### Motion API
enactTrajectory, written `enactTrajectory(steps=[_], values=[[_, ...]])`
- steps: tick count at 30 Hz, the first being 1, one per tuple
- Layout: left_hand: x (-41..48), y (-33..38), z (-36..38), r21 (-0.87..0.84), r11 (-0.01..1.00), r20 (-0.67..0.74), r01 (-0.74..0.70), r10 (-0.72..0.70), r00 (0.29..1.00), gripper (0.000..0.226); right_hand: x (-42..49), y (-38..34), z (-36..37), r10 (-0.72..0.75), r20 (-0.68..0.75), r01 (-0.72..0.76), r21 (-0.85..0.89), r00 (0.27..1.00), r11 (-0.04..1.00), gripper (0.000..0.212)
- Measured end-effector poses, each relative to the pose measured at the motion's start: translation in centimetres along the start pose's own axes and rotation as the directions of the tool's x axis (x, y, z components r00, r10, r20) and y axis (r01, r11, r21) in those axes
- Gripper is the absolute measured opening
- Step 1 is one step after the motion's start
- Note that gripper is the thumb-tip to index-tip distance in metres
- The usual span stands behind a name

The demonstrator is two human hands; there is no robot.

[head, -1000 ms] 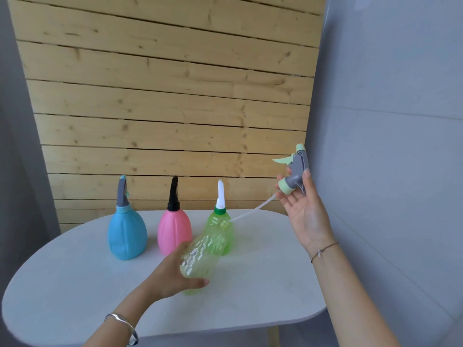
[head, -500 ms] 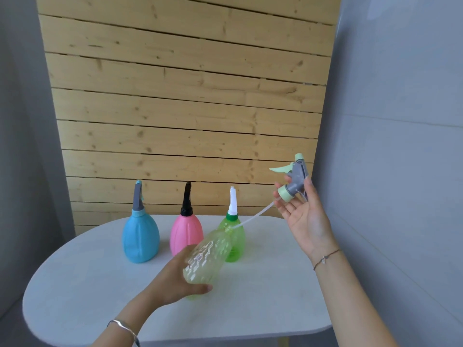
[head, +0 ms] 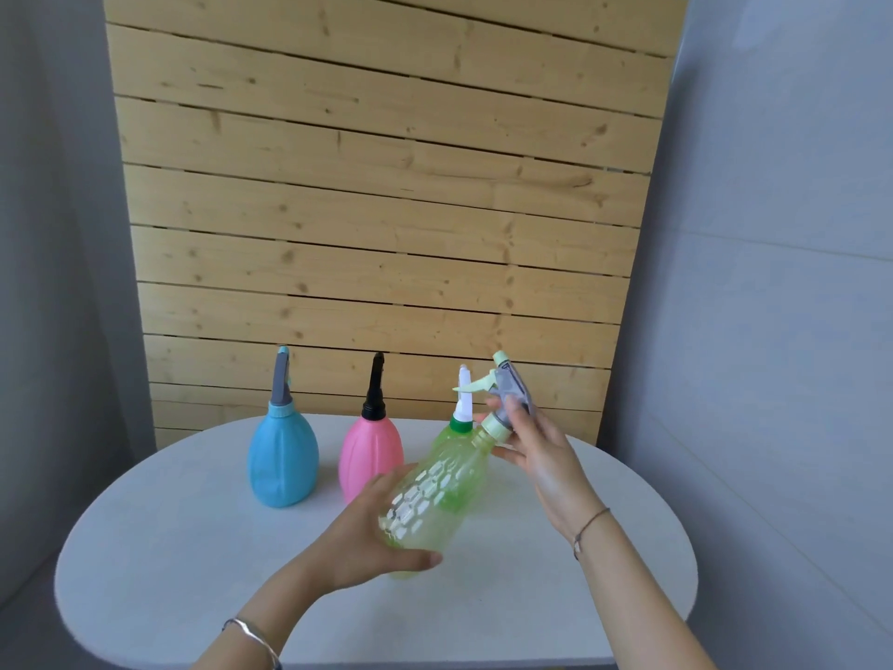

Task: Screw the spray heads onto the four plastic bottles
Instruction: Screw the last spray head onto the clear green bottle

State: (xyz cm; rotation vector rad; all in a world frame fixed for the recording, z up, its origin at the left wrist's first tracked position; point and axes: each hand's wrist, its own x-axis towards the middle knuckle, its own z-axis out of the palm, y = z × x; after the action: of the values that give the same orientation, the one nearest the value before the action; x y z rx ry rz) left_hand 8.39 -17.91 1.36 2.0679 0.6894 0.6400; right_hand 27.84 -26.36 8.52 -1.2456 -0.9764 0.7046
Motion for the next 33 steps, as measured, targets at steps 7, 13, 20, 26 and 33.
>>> enactTrajectory(steps=[7, 13, 20, 26, 33], values=[[-0.2, 0.7, -1.6, -0.175, 0.984, -0.026, 0.032, -0.037, 0.999, 0.082, 0.8, 0.5, 2.2, -0.072, 0.043, 0.068, 0.085, 0.996, 0.994, 0.031], [0.0, 0.4, -3.0, -0.540, 0.839, -0.081, 0.067, -0.132, 0.988, 0.064, 1.5, 0.2, 2.9, -0.106, -0.001, 0.104, 0.167, 0.994, 0.980, 0.039], [0.5, 0.5, -3.9, -0.811, 0.582, -0.104, 0.053, -0.233, 0.967, 0.056, 1.8, 0.3, 2.8, -0.179, 0.042, 0.171, 0.153, 0.983, 0.973, 0.024], [0.4, 0.0, -3.7, -0.771, 0.602, 0.006, 0.208, -0.320, 0.948, 0.057, 1.8, 0.3, 2.8, -0.169, 0.066, 0.159, 0.133, 0.983, 0.978, 0.041], [0.5, 0.1, -2.9, -0.841, 0.466, 0.100, 0.274, -0.363, 0.926, 0.050, 1.3, 0.1, 3.2, -0.150, 0.149, 0.115, 0.221, 0.977, 0.969, 0.059]])
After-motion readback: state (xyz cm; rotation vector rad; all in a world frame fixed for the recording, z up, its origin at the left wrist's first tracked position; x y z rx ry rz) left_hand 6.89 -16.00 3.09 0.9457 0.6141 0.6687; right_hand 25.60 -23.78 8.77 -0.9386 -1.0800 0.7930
